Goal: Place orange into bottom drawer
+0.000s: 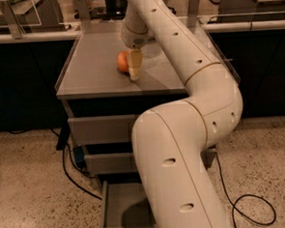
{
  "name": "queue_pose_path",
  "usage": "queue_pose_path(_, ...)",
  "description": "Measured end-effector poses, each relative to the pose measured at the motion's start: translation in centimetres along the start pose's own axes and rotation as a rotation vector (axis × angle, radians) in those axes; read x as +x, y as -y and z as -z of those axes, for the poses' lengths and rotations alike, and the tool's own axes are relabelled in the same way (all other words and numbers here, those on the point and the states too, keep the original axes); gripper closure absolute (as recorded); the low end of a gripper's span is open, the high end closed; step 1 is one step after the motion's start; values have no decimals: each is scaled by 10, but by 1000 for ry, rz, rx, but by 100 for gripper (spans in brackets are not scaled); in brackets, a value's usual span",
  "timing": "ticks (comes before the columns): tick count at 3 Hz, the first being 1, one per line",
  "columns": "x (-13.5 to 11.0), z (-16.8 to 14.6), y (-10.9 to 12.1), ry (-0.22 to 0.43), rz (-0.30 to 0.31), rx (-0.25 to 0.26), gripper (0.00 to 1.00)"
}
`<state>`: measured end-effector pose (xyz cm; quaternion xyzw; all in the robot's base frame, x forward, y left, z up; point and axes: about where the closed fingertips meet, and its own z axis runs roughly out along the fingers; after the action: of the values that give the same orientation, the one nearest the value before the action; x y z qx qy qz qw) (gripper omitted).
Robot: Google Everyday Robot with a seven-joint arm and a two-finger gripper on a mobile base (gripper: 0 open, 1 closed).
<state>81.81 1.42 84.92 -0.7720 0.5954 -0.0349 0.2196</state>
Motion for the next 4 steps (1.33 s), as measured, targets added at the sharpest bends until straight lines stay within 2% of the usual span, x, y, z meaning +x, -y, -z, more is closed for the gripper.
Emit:
queue_pose_path(1, -1, 2, 1, 1, 1, 5, 0)
queue_pose_path(2, -1, 2, 1, 1, 1, 5, 19)
queue_pose_path(4, -1, 2, 1, 1, 1, 5, 66)
